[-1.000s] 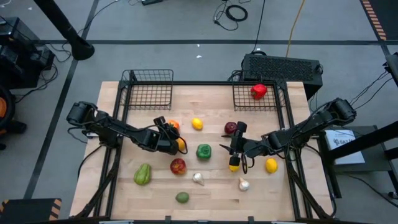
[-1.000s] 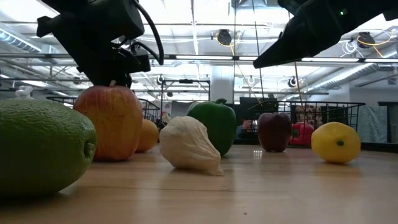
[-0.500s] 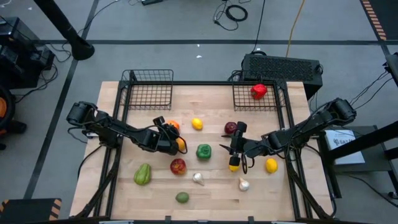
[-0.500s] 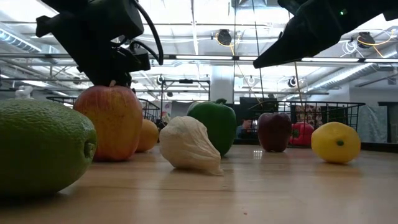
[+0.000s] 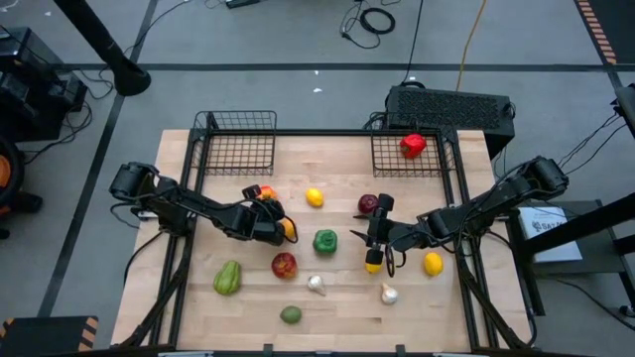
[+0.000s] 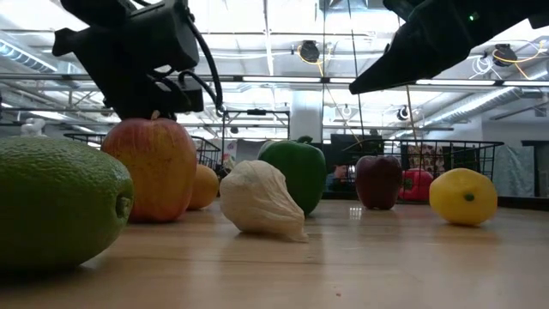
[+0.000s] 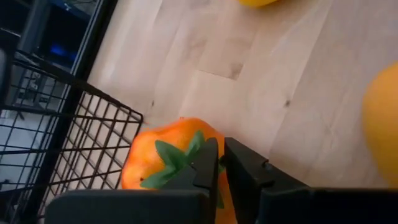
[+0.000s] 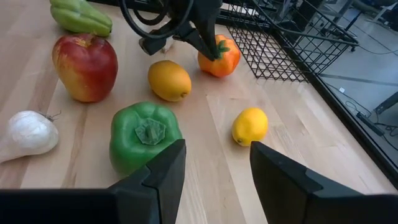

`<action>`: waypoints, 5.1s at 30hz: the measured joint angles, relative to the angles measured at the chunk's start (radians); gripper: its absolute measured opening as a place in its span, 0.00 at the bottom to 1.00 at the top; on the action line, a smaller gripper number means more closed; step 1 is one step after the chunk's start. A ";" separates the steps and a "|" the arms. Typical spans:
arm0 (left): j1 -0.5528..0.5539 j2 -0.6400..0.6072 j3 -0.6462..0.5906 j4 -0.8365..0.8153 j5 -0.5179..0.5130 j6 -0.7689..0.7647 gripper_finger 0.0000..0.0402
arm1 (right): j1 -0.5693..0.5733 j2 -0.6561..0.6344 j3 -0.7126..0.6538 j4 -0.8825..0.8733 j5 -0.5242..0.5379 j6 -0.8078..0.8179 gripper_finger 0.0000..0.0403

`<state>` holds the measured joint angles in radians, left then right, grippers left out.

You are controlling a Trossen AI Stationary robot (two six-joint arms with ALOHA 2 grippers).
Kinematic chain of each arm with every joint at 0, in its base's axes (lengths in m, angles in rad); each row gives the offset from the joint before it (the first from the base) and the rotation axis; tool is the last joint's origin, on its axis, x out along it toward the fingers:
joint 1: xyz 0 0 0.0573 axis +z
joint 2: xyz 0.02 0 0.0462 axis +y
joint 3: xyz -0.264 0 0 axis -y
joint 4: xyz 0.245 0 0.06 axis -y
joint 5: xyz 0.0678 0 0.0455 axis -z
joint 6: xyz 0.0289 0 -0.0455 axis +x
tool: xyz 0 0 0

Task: Sort produce into baskets
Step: Put the orange tomato in the left basket, then put the top yellow lemon in the left basket

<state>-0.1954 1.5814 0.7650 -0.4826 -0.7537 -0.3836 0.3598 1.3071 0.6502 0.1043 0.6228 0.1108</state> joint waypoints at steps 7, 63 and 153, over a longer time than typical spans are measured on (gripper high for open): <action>-0.015 -0.002 0.000 -0.020 -0.011 -0.003 0.01 | 0.000 0.000 0.000 0.000 0.000 0.000 0.42; 0.291 -0.114 0.676 -0.634 -0.101 0.551 0.00 | 0.001 0.000 0.000 -0.010 0.000 -0.003 0.42; 0.830 -0.075 0.541 -0.309 0.183 0.762 0.37 | 0.001 0.000 0.000 -0.011 0.000 -0.002 0.42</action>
<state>0.6343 1.5063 1.3061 -0.7912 -0.5706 0.3787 0.3607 1.3067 0.6498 0.0937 0.6228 0.1085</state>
